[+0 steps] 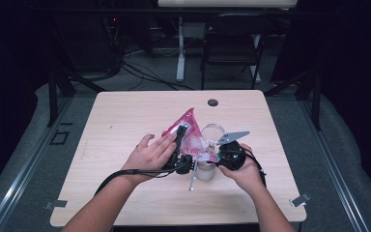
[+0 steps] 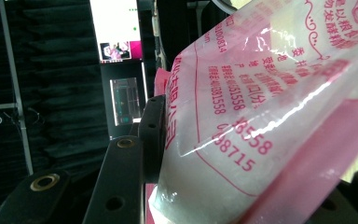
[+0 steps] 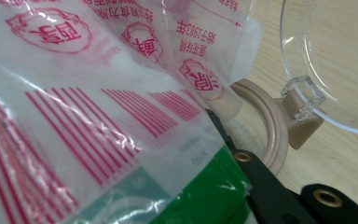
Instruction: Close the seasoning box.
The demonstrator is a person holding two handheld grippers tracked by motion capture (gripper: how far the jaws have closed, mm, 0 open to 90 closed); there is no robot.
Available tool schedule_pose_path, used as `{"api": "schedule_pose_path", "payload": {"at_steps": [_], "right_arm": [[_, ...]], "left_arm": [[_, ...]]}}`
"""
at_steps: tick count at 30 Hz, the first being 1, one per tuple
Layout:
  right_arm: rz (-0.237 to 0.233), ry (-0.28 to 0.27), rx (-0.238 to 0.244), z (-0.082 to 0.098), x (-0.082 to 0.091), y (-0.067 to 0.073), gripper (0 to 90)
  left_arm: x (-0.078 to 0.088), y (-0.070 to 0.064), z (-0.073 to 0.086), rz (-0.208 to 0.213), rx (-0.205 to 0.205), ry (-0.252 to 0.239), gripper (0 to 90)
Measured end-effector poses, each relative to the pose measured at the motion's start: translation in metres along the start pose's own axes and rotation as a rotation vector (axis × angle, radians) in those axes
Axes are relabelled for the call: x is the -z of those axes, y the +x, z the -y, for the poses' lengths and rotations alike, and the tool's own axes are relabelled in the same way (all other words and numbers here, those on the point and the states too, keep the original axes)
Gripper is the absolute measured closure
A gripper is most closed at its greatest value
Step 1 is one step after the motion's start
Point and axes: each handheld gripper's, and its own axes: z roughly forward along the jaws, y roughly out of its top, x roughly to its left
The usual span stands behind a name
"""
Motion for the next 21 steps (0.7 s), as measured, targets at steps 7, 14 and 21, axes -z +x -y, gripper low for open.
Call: {"api": "schedule_pose_path", "payload": {"at_steps": [7,14,21], "right_arm": [[0.000,0.003,0.005,0.0000,-0.0006,0.0001,90.0],[0.000,0.003,0.000,0.0001,-0.0004,0.0000,90.0],[0.000,0.000,0.001,0.0001,-0.0009,0.0006,90.0]], "left_arm": [[0.0000,0.0007,-0.0002,0.001,-0.009,0.001,63.8],[0.0001,0.0013,-0.0011,0.000,-0.007,0.001,63.8],[0.0010,0.0027,-0.0018,-0.011,-0.019,-0.002,63.7]]}}
